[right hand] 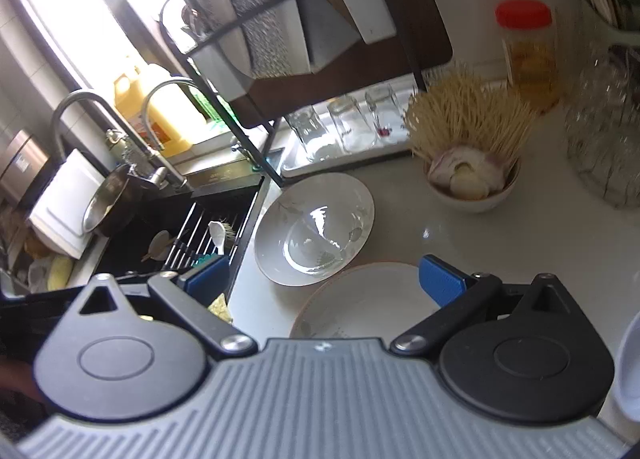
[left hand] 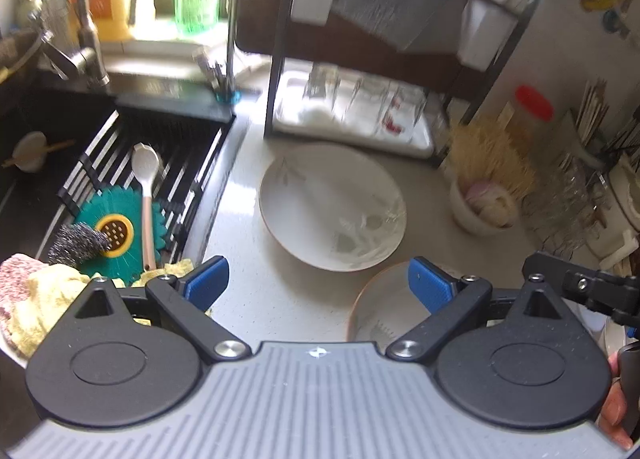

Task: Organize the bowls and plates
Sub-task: 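Move both grippers to the rim of the orange-rimmed white bowl by the rack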

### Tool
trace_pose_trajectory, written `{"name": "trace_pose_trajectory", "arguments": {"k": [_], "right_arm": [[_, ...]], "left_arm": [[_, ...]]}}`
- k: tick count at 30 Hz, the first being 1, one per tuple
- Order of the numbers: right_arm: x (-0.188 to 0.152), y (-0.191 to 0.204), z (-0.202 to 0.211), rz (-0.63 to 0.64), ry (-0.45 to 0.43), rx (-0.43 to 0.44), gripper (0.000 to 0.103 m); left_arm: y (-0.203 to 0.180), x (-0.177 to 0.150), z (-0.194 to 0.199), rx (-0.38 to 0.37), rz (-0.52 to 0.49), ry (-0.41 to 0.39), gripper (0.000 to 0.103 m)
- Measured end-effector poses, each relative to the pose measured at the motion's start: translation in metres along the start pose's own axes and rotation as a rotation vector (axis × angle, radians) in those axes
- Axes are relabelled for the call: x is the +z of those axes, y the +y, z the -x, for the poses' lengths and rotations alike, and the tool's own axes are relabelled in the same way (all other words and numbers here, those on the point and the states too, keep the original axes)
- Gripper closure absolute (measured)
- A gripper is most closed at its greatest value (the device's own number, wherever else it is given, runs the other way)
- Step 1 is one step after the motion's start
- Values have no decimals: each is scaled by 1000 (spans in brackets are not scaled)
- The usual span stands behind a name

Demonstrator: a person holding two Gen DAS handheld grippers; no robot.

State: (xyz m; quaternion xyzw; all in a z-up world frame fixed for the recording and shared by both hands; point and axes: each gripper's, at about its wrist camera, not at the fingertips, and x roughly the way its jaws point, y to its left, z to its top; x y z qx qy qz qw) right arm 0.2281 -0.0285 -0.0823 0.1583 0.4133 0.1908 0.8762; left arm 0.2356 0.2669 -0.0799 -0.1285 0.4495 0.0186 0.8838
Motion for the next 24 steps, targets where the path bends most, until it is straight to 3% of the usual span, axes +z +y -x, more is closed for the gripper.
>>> {"name": "trace_pose_trajectory", "arguments": {"k": [10,13,19,24], "right_arm": [[9,1,-43,-123,20,-63,4],[11,1,-60,-151,33,-79,9],[21,1,-90,-147,1,-117,10],[18,-1,-121,-177,71,-154,11]], "left_arm": [[31,31,-52,-78,-16,84,5],[43,39,-73,-108,2,101,5],[65,53,-121,-155,58,165,5],[81,62,-146,-174,65,178,5]]}}
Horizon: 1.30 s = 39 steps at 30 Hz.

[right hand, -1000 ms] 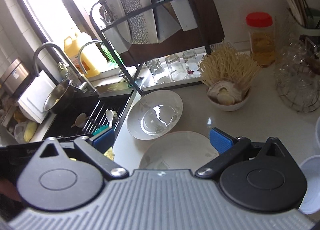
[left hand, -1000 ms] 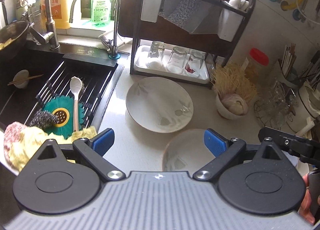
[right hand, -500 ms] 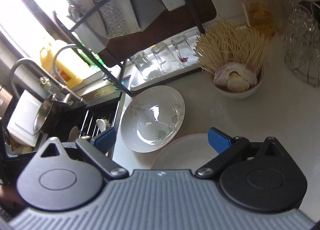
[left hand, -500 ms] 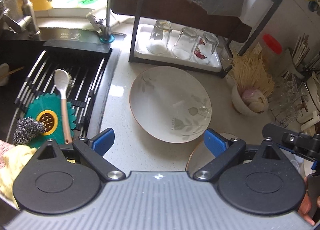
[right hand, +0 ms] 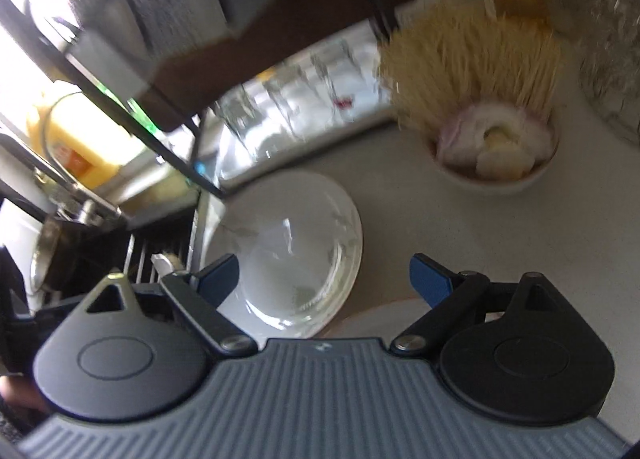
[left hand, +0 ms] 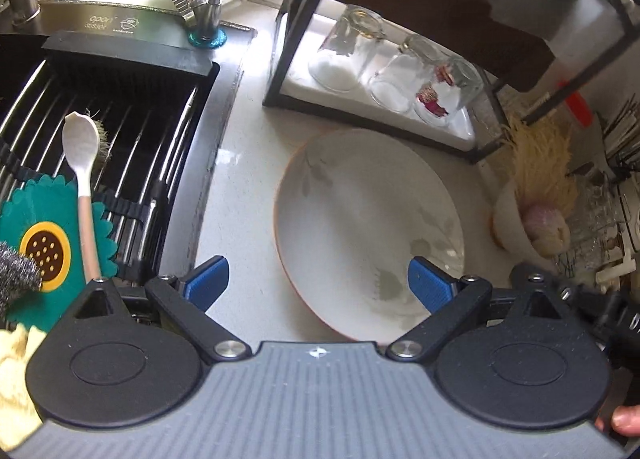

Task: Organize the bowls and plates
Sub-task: 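Move both grippers to the rim of the orange-rimmed white bowl by the rack, then close both grippers on the rim of the orange-rimmed white bowl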

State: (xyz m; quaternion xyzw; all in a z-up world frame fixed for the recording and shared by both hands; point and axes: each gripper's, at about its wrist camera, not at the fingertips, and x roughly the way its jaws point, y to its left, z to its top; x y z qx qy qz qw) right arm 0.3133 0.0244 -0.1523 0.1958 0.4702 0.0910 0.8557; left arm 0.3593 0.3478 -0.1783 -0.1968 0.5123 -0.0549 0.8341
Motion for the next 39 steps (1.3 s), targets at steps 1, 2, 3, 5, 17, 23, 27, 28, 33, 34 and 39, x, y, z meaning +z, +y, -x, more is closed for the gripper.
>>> {"name": "trace_pose_trajectory", "arguments": {"k": [1,2,3,5,17,23,27,28,33,34,39], "right_arm": [[-1,0,-4,-5,7,-4,13],[-1,0,-8,-12,15,-11,14],[-1,-1,-11,-20,18,-19,16],[0,-2,-18,-30,20,-42,21],[3,0,-50,-39,43,-133,36],[7,0,-65,-43,60,-163,48],[9,1,-71,-40,78,-159,50],[10,3,-74,-39,82,-153,50],[9,7,-81,-29,112,-156,53],[9,8,-81,-22,120,-164,55],[9,12,-84,8,127,-169,68]], "left_arm": [[3,3,-3,-11,-2,0,5],[6,6,-6,-19,-3,-2,5],[9,9,-8,-23,-8,-2,6],[12,13,-14,-22,-25,5,6],[19,16,-37,-40,-93,25,42],[26,22,-50,-38,-98,43,63],[27,28,-53,-57,-122,40,70],[28,29,-54,-61,-125,40,71],[29,34,-58,-79,-131,38,74],[28,34,-59,-79,-136,38,74],[27,39,-64,-101,-148,32,78]]}}
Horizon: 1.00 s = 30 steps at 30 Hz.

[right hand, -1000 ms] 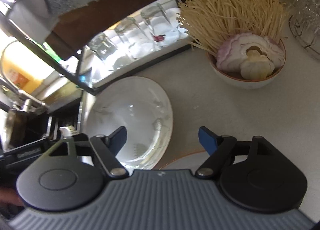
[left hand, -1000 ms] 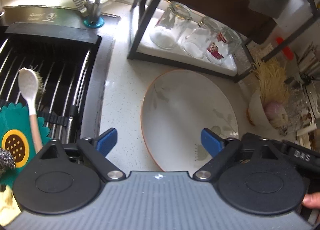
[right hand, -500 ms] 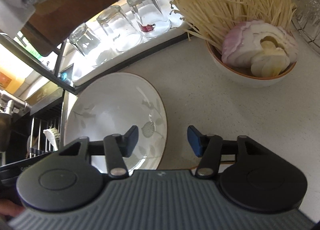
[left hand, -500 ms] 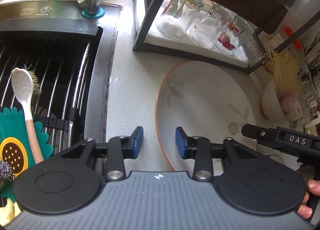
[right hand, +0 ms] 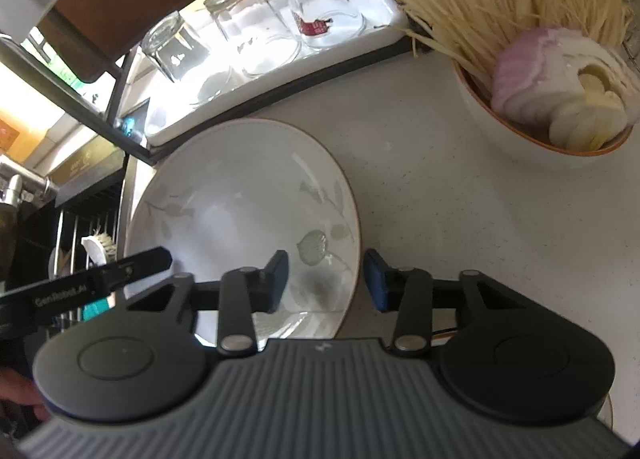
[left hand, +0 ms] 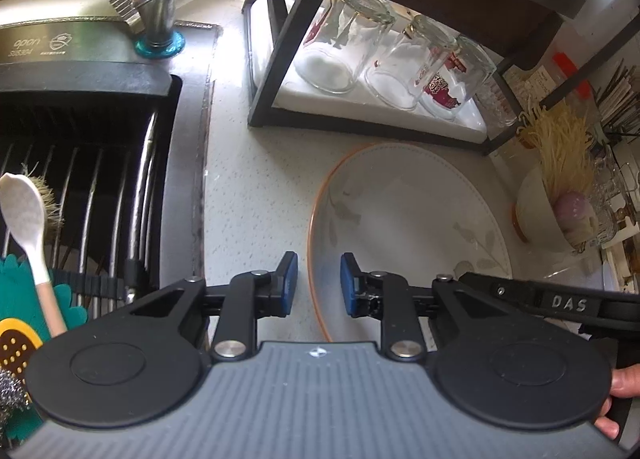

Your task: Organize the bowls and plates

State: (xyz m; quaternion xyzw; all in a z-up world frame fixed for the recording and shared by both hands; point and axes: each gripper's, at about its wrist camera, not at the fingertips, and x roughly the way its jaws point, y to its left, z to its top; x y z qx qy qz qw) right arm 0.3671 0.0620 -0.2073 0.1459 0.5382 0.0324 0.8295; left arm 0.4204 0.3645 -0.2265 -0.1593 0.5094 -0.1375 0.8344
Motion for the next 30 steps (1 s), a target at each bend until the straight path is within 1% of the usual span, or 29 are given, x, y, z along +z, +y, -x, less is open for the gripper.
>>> {"name": "trace_pose_trajectory", "arguments": {"k": [2,3,4,10,13,17,21,24,30], "right_arm": [[1,1,-1,12,-3,-6,69],[1,1,-1,14,-4,-13,73],[2,0,-1,14,-6,-17,76],[1,-5,2,-11,-12,3,80],[1,-5,5,-23,-2,0,81],[1,-4,11,-10,-1,-1,82],[1,-3,18,12,-10,15,85],[0,-3,27,14,-14,42,86],[-5,0,48,55,-40,75,87]], "left_arm": [[0,2,-2,-7,4,0,82],[0,3,-4,-4,2,2,84],[-1,3,-4,1,-2,1,84],[3,5,-3,-14,8,12,85],[5,5,-2,-19,29,29,85],[4,0,3,-25,39,45,85],[4,-5,11,-27,54,45,85],[4,-6,21,-29,54,37,85],[-2,-7,45,-25,52,8,85]]}}
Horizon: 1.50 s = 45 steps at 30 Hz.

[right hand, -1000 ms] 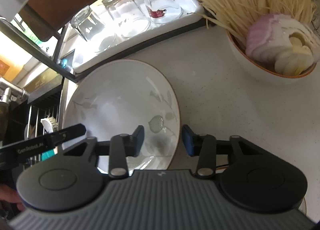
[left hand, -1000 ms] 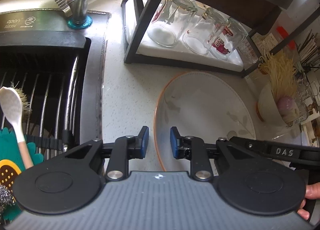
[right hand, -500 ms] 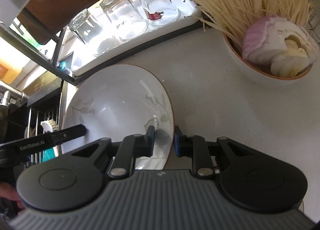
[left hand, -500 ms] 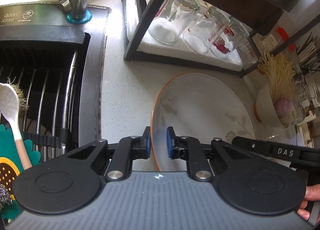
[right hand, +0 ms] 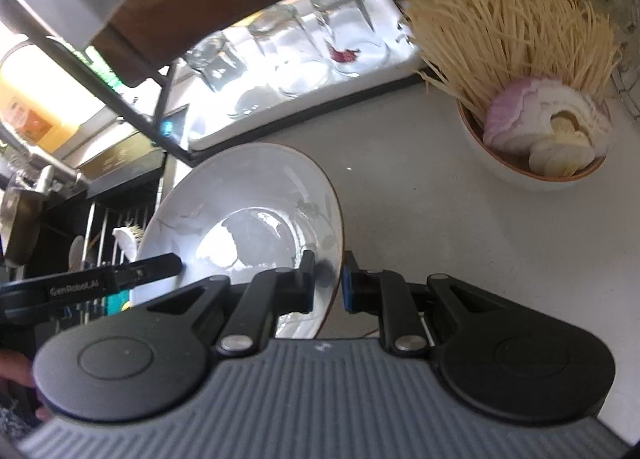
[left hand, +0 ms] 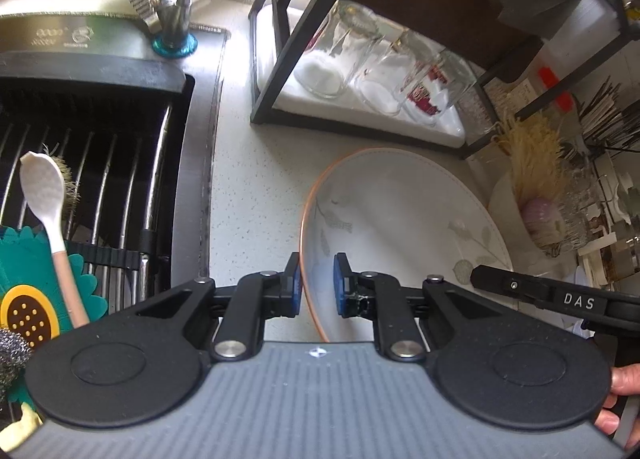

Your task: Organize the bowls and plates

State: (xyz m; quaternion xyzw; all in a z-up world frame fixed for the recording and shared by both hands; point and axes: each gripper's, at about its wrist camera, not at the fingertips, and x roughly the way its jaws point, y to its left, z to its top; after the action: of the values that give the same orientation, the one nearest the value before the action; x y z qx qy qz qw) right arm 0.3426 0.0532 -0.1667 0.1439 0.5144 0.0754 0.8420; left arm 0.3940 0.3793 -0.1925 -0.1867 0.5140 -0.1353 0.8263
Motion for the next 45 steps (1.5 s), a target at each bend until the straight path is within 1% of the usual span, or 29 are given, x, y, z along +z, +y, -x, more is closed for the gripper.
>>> {"name": "trace_pose_trajectory", "arguments": {"k": [5,9,11,16,21,25,29,36,39,45], "right_arm": [[-1,2,24,4,-23,24,87],[-2,2,43,10,-43,38,87],[-2,1,52,4,-51,53,87],[-7,0,74,20,-77,81,87],[-15,-9,93,15,-98,110,87],[-26,-19,109,26,-122,134,87],[-34,-35,122,26,-130,166,87],[-44,-59,144,66,-141,184,87],[-48,-70,150,84,-137,187,87],[-55,-89,159,132,-133,208,87]], "left_arm": [[-14,0,23,3,11,-18,85],[-23,0,38,-22,8,-32,85],[-27,-1,44,-30,17,-21,85],[-39,-9,62,-41,40,-44,85],[-56,-20,78,-35,26,-69,85],[-72,-33,89,-35,9,-82,85],[-87,-45,97,-47,15,-88,85],[-120,-72,103,-15,17,-116,85],[-129,-83,102,-20,55,-126,85],[-151,-107,101,8,58,-169,85]]}}
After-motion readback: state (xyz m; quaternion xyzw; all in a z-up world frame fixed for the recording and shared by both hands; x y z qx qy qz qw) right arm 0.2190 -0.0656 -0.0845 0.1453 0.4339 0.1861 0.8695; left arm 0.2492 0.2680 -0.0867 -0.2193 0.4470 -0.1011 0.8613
